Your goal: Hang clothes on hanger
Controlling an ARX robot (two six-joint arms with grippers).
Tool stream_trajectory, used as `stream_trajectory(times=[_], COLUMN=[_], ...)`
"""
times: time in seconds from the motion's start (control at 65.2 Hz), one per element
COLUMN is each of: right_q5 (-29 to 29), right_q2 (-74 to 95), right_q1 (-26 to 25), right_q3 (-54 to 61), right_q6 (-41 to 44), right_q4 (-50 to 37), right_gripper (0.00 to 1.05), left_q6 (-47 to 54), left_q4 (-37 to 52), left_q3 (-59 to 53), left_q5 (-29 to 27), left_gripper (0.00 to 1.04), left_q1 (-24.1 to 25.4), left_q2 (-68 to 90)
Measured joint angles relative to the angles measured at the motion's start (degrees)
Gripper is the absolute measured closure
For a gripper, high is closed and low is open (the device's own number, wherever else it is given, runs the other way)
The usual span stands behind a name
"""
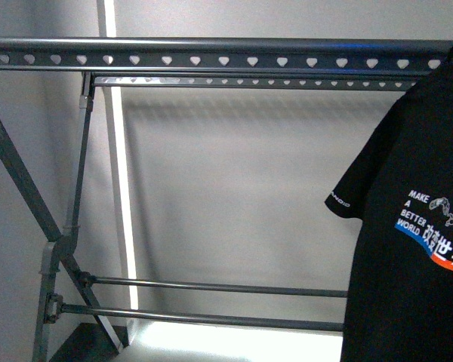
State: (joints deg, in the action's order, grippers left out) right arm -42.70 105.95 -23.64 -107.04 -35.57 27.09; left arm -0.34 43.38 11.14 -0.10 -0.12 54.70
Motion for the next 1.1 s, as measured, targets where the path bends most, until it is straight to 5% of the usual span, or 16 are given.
stream_trajectory(times=[0.307,0.675,0.859,1.105], right_q5=[4.3,8.9,13.7,24.5], right_q2=[4.0,6.9,4.2,-19.9], right_q1=[2.3,6.1,6.8,5.9], right_q3=[-4.7,2.8,8.0,32.4], right_q6=[-10.4,-12.4,-9.6,6.1], right_q4=[-0.4,-7.1,-17.2,-43.1], right_gripper=[1.01,1.01,0.59,0.12], left_q6=[0.0,0.0,0.1,0.2], left_q4=[-4.3,-9.5,-17.4,-24.4], left_q3=[-5.4,-10.1,-10.1,-10.1], left_q5=[0.0,-0.1,-0.1,0.0], left_gripper=[1.01,1.01,1.01,1.01], left_q1=[0.0,0.0,0.0,0.0], left_q2=[-9.6,-20.1,-28.9,-35.9])
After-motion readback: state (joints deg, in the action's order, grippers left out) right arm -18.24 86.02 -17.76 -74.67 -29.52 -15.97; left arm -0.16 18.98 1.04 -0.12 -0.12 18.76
